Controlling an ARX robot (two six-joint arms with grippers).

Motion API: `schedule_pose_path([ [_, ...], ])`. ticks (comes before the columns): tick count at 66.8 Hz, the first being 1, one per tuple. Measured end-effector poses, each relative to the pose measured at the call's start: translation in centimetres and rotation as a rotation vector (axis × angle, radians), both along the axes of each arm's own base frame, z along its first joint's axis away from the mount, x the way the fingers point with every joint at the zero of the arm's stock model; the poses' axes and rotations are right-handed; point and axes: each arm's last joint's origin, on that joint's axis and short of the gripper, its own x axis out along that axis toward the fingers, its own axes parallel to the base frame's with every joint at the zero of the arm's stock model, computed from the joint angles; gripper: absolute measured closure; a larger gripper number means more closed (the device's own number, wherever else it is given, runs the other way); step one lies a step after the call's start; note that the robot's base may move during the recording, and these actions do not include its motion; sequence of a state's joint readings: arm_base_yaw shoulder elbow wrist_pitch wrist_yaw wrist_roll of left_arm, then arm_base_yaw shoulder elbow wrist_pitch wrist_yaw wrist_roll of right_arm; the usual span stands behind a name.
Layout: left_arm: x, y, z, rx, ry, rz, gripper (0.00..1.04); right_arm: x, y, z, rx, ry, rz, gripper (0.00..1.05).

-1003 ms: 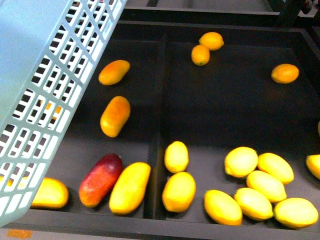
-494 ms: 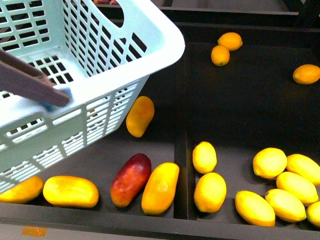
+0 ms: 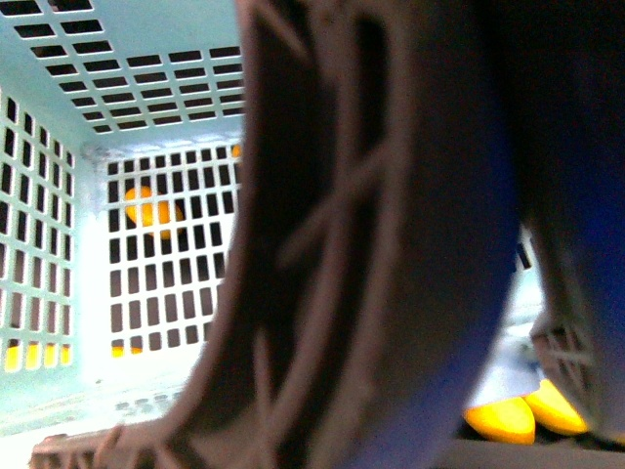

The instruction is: Pick lemon and mango into basket

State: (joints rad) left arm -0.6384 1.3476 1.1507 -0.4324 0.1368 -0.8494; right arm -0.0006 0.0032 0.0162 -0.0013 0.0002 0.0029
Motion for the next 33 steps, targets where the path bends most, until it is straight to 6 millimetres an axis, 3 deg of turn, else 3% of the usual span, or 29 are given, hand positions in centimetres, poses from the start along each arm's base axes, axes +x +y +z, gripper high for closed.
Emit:
schedule_pose_path([
  [20,-0.3,-0.3,0.0,0.009,-0.001,-0.02,0.9,0.0,0.0,0.0,0.005,0.004,-0.005,0.09],
  [27,-0.3,-0.4,0.0,0.009,-0.001,-0.023,0.9,0.2,-0.9,-0.2,0.251,0.406,-0.284,0.09],
  [33,-0.3,-0.4,0.0,0.011,-0.004,-0.027,0.9,0.4,-2.0,-0.8,0.412,0.479,-0.412,0.09],
])
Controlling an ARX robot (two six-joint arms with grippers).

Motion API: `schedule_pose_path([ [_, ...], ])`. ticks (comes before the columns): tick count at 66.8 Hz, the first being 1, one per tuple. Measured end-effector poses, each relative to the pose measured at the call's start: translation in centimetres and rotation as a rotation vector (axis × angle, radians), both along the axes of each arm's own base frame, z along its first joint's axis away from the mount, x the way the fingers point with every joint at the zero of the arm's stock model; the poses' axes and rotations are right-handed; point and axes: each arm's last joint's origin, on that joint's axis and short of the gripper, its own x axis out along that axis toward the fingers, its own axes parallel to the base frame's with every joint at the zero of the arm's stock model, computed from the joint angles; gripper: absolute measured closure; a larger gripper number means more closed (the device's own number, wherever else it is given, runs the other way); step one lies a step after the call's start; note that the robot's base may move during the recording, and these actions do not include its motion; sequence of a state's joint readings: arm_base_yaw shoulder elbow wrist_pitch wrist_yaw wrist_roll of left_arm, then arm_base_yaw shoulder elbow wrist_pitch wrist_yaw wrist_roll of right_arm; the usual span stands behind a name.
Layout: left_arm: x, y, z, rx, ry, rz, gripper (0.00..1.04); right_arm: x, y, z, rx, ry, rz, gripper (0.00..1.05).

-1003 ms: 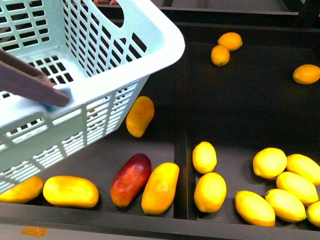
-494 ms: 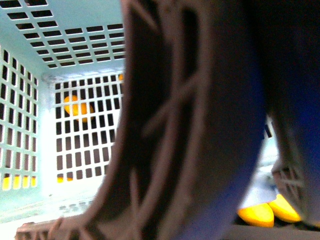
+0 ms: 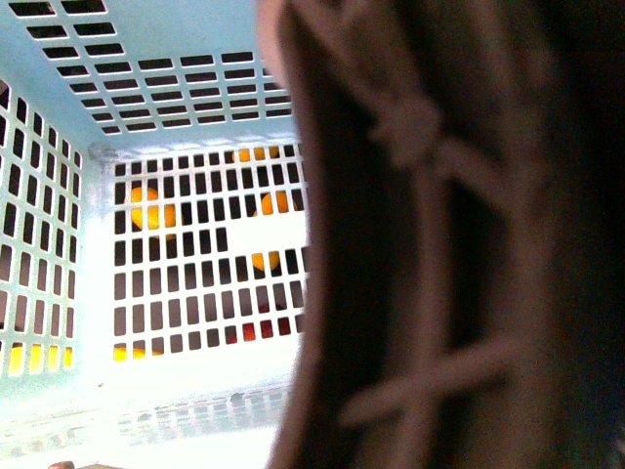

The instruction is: Pick lemon and mango into basket

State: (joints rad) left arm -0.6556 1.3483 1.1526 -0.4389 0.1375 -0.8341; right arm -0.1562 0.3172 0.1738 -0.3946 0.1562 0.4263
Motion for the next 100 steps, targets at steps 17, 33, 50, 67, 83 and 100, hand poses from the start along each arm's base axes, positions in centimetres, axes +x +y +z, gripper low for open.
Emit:
schedule_pose_path([
  [17,0.0,0.0,0.0,0.0,-0.001,0.002,0.9,1.2,-3.9,-0.5,0.034,-0.002,-0.104,0.09],
  [33,0.0,0.0,0.0,0.001,-0.002,0.003,0.9,4.4,-6.4,-3.7,-0.12,0.164,0.095,0.09],
  [50,0.0,0.0,0.0,0.0,-0.002,0.002,0.9,11.3,-5.9,-7.4,-0.325,0.295,0.437,0.09],
  [67,0.0,0.0,0.0,0.0,-0.001,0.002,0.9,15.9,-3.8,-13.1,-0.507,0.459,0.831,0.09],
  [83,0.0,0.0,0.0,0.0,-0.001,0.001,0.9,19.1,-0.8,-15.5,-0.6,0.444,1.067,0.09],
  [100,0.0,0.0,0.0,0.001,-0.002,0.004,0.9,19.9,1.1,-17.9,-0.588,0.466,1.201,0.09],
])
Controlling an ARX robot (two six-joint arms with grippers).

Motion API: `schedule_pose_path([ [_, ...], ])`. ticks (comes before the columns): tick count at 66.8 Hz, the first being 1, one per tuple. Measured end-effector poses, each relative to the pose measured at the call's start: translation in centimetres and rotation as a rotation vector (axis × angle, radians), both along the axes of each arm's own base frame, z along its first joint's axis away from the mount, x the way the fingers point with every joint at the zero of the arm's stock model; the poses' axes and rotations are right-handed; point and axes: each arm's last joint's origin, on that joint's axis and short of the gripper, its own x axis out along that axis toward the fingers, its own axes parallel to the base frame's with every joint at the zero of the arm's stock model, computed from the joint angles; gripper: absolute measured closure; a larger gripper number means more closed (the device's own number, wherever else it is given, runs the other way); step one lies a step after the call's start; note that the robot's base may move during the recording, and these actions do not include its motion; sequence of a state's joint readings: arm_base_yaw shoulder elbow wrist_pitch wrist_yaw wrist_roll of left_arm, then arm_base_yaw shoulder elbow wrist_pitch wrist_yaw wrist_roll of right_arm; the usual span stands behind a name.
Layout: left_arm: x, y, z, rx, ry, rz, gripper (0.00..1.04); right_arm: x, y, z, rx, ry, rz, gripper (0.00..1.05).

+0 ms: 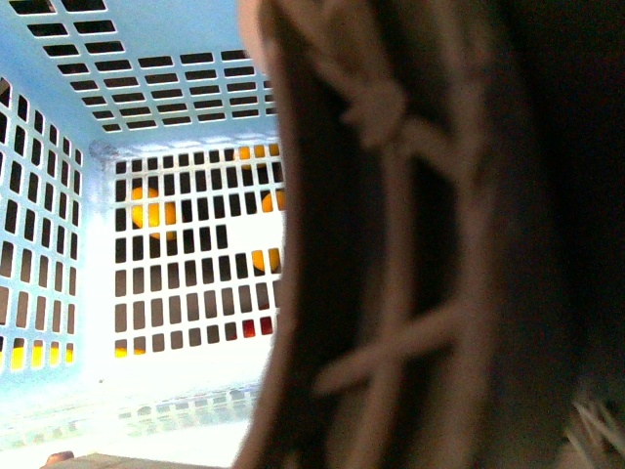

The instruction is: Pick lemon and mango into basket

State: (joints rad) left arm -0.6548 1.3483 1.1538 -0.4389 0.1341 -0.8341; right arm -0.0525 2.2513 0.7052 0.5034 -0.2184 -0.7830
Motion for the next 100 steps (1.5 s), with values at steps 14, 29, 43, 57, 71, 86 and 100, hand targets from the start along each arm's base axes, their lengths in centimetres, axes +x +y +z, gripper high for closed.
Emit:
schedule_pose_path([
  [14,0.0,0.0,0.0,-0.001,0.001,-0.001,0.9,1.3,-0.2,-0.6,0.001,0.0,-0.007,0.09],
  [29,0.0,0.0,0.0,-0.001,0.001,-0.002,0.9,2.7,-0.7,-1.2,0.002,0.009,-0.022,0.09],
  [43,0.0,0.0,0.0,-0.001,0.001,-0.002,0.9,3.7,-1.4,-2.5,-0.004,0.039,-0.047,0.09],
  [57,0.0,0.0,0.0,-0.001,0.001,-0.002,0.9,4.2,-1.6,-3.2,0.002,0.048,-0.055,0.09],
  [71,0.0,0.0,0.0,-0.002,0.001,-0.003,0.9,4.7,-1.5,-3.4,0.019,0.041,-0.069,0.09],
  [86,0.0,0.0,0.0,-0.001,0.001,-0.002,0.9,4.8,-1.4,-3.6,0.025,0.05,-0.072,0.21],
  [100,0.0,0.0,0.0,-0.001,0.001,-0.002,0.9,4.6,-1.6,-3.6,0.04,0.048,-0.094,0.22],
])
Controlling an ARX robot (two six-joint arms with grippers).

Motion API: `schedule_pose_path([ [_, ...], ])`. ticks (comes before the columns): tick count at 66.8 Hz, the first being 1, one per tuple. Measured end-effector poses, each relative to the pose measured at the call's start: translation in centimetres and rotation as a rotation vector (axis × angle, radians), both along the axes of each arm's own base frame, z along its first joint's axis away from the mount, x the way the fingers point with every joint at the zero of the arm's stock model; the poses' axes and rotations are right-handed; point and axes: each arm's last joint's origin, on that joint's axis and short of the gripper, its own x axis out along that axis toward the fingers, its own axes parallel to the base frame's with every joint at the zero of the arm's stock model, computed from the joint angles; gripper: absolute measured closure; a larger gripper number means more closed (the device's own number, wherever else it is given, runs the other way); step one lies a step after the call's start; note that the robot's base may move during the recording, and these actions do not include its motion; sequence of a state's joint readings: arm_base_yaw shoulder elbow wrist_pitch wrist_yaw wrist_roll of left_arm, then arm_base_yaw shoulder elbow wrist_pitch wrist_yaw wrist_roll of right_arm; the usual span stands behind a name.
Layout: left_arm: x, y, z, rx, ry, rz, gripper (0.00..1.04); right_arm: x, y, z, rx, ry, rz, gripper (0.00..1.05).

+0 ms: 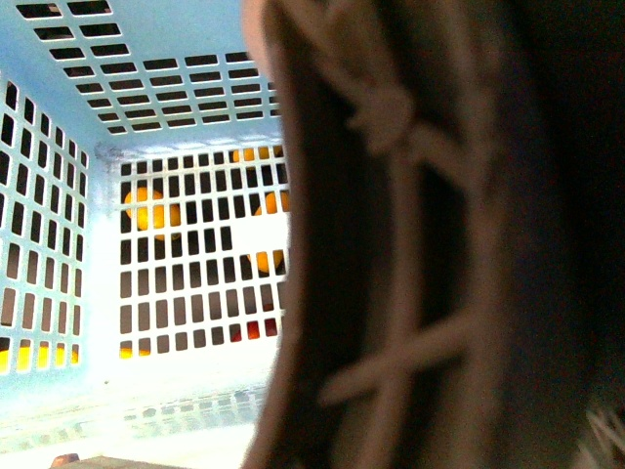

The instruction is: Pick lemon and mango into basket

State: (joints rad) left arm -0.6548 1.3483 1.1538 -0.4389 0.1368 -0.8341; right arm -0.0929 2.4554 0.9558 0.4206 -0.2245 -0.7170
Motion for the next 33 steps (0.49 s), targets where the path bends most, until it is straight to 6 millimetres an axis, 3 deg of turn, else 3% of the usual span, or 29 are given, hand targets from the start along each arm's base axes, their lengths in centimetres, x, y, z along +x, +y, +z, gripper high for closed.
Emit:
schedule_pose_path([
  [18,0.0,0.0,0.0,0.0,0.0,0.0,0.9,-0.9,-0.9,0.4,0.04,-0.004,-0.069,0.23],
  [33,0.0,0.0,0.0,0.0,0.0,0.0,0.9,-2.0,-3.0,3.0,0.091,-0.072,-0.181,0.24],
])
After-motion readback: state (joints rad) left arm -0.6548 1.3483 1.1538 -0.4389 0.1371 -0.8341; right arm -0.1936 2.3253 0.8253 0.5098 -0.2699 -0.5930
